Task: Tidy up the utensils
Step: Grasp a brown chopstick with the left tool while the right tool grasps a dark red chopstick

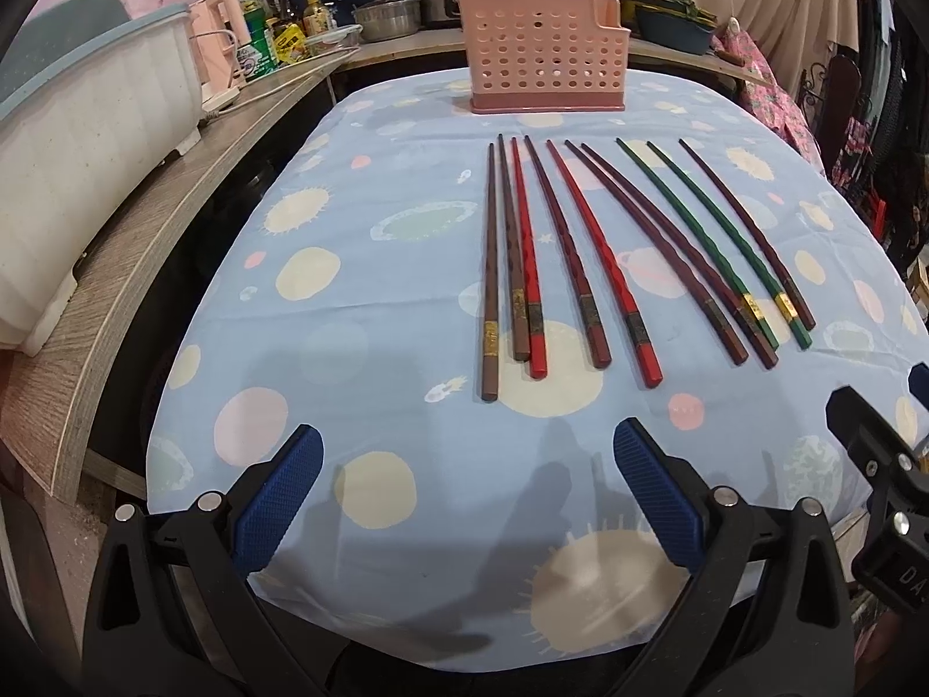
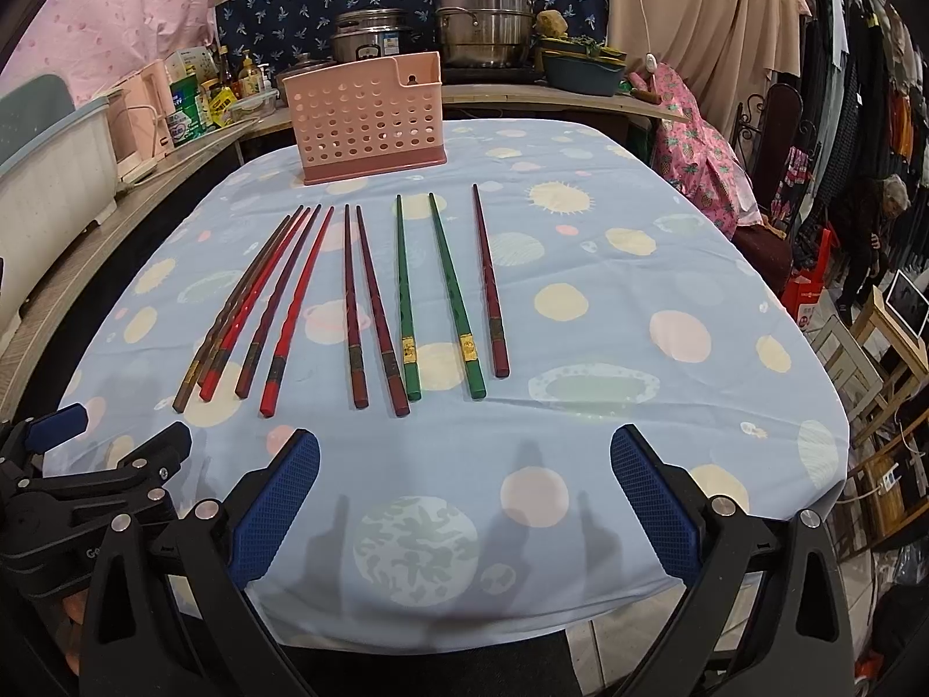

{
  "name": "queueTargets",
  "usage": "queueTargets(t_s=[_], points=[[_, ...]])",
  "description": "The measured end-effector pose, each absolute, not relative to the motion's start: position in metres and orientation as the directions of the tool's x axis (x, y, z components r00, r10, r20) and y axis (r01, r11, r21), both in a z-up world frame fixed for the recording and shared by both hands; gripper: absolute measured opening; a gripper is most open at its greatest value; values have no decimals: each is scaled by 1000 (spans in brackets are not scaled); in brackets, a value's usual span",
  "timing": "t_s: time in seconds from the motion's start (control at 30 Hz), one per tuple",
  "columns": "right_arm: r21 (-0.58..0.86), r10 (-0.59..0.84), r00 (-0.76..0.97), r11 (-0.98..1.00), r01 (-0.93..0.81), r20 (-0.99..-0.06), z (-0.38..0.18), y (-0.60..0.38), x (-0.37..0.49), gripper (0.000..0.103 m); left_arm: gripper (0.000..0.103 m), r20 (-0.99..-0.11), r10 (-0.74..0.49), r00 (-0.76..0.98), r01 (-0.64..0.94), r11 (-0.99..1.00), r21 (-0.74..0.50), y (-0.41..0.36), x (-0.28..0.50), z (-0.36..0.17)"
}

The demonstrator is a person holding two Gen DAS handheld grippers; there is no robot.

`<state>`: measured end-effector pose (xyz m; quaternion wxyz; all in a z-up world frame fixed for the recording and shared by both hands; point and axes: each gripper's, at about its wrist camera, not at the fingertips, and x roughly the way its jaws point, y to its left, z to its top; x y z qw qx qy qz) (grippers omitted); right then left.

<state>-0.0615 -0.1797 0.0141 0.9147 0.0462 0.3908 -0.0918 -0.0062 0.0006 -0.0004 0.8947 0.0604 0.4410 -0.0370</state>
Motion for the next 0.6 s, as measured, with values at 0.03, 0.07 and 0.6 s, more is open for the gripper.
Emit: queueTargets(t_s=[0.03, 0.07, 0.6], points=[[13, -132, 678, 979, 205, -723, 14, -180, -61, 96, 96, -795, -19, 606, 116, 991, 65, 3, -5, 0], [14, -132, 679, 979, 206, -722, 14, -180, -61, 96, 96, -798, -25, 603, 110, 993, 52, 6, -2, -1], [52, -139, 681, 966, 252, -719, 10, -209, -31, 96, 83, -825, -37, 564, 41, 999, -17, 37, 51, -20]])
